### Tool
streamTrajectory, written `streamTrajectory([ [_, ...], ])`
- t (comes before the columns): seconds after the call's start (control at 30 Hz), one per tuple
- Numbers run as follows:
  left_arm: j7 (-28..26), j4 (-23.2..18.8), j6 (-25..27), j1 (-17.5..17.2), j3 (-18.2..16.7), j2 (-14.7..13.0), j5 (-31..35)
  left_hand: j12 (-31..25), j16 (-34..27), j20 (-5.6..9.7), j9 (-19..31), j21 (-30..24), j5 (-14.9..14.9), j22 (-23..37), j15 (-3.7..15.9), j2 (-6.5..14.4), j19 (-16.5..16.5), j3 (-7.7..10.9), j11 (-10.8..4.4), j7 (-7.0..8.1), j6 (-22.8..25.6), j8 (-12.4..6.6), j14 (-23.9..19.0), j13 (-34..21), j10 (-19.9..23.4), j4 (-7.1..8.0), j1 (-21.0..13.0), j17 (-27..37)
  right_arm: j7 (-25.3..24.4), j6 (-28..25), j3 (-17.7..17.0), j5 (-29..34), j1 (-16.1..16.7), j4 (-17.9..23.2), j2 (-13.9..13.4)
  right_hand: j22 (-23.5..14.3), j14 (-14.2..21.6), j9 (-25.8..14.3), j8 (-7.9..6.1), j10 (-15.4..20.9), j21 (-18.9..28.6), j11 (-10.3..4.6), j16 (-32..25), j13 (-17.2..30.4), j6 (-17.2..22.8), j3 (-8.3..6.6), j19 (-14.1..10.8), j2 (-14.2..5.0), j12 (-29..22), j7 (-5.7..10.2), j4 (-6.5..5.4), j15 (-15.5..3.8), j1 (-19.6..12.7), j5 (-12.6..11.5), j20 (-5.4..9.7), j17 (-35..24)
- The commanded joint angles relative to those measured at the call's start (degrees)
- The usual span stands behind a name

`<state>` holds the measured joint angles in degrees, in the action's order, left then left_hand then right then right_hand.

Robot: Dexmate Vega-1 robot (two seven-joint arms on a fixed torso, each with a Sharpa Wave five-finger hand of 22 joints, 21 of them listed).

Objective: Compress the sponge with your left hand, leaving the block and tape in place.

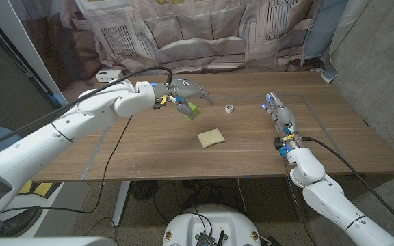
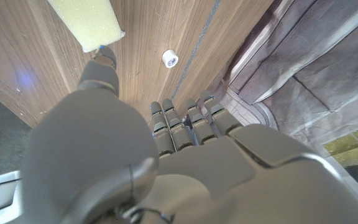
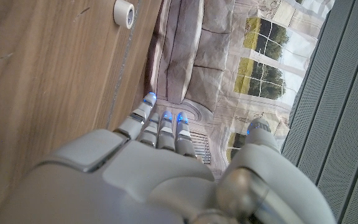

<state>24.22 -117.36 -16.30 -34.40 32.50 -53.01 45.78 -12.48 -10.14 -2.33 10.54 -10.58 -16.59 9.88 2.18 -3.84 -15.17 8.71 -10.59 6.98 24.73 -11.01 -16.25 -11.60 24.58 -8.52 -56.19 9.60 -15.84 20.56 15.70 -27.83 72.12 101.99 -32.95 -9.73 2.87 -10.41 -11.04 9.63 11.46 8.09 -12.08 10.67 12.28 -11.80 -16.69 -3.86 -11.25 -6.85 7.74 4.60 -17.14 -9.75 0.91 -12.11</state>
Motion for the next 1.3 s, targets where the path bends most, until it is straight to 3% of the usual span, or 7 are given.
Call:
streamTrajectory([
  [0.03, 7.76, 0.54, -2.88, 5.5, 4.08, 3.29, 3.19, 0.22, 0.1, -0.34, 0.26, 0.04, -0.32, 0.17, 5.21, 0.06, 0.43, 0.04, -0.16, 0.06, -1.1, 0.39, 0.56, -0.16, -0.83, 0.46, -0.89, 0.17, -0.72, 0.2, -0.45, 0.27, 1.13, 0.61, 0.29, -0.12, 0.14, -0.13, -0.23, 0.44, -0.17, 0.09, -0.31, 0.19, 0.51, -0.04, -0.09, -0.46, -0.38, -0.28, -0.18, 0.19, -0.09, -0.34, -0.38, -0.26],
  [0.37, 11.14, 2.7, -5.45, 8.22, 6.56, 5.23, 4.88, 1.03, 0.21, -1.46, 0.28, -0.04, -0.96, 0.2, 4.45, 0.06, 1.62, -0.6, 0.07, -0.14, -4.41, 0.89, 2.78, -0.2, -3.62, 0.84, -1.11, 0.18, -1.58, -0.51, -0.49, 0.49, 1.35, 1.05, 0.65, -0.12, 0.21, -0.12, -0.21, 0.46, -0.17, 0.09, -0.31, 0.19, 0.57, -0.07, -0.13, -0.54, -0.34, -0.28, -0.14, 0.29, -0.18, -0.35, -0.45, -0.26],
  [0.77, 12.25, 6.33, -7.5, 10.0, 8.64, 7.26, 4.64, 0.9, -0.02, -1.14, 0.28, -0.16, -1.39, 0.2, 4.09, 0.06, 2.04, -1.03, -0.24, 0.15, -5.28, 0.65, 3.01, -0.15, -3.96, 1.03, -1.28, 0.19, -1.55, -0.87, -0.1, 0.73, 0.64, 0.59, 0.95, -0.13, 0.21, -0.12, -0.18, 0.45, -0.18, -0.13, -0.27, 0.18, 0.61, -0.16, -0.15, -0.69, -0.28, -0.16, -0.08, 0.2, -0.35, -0.37, -0.46, -0.25],
  [0.87, 12.64, 7.01, -7.62, 10.3, 8.94, 7.66, 4.15, 0.35, -0.48, 0.02, 0.27, -0.28, -1.62, 0.19, 4.56, 0.11, 2.02, -1.22, -0.56, -0.15, -4.29, 0.12, 1.91, -0.09, -2.75, 1.08, -1.48, 0.18, -1.48, -0.93, 0.0, 0.67, 0.43, 0.47, 1.06, -0.13, 0.23, -0.12, -0.17, 0.47, -0.19, -0.13, -0.26, 0.18, 0.62, -0.18, -0.14, -0.72, -0.28, -0.14, -0.06, 0.18, -0.4, -0.38, -0.44, -0.24],
  [1.3, 15.2, 10.72, -7.66, 11.78, 10.92, 9.6, 1.17, 0.15, -0.45, 0.28, 0.27, -0.37, -1.91, 0.18, 4.35, 0.24, 2.11, -1.6, 0.36, -1.29, -4.15, 0.02, 1.56, 0.02, -2.15, 1.27, -1.58, 0.17, -1.72, -1.54, 0.17, 0.85, 0.21, 0.96, 0.9, -0.14, 0.25, -0.12, -0.15, 0.52, -0.2, -0.18, -0.23, 0.18, 0.67, -0.28, -0.17, -0.84, -0.25, -0.14, 0.04, 0.17, -0.64, -0.41, -0.44, -0.22],
])
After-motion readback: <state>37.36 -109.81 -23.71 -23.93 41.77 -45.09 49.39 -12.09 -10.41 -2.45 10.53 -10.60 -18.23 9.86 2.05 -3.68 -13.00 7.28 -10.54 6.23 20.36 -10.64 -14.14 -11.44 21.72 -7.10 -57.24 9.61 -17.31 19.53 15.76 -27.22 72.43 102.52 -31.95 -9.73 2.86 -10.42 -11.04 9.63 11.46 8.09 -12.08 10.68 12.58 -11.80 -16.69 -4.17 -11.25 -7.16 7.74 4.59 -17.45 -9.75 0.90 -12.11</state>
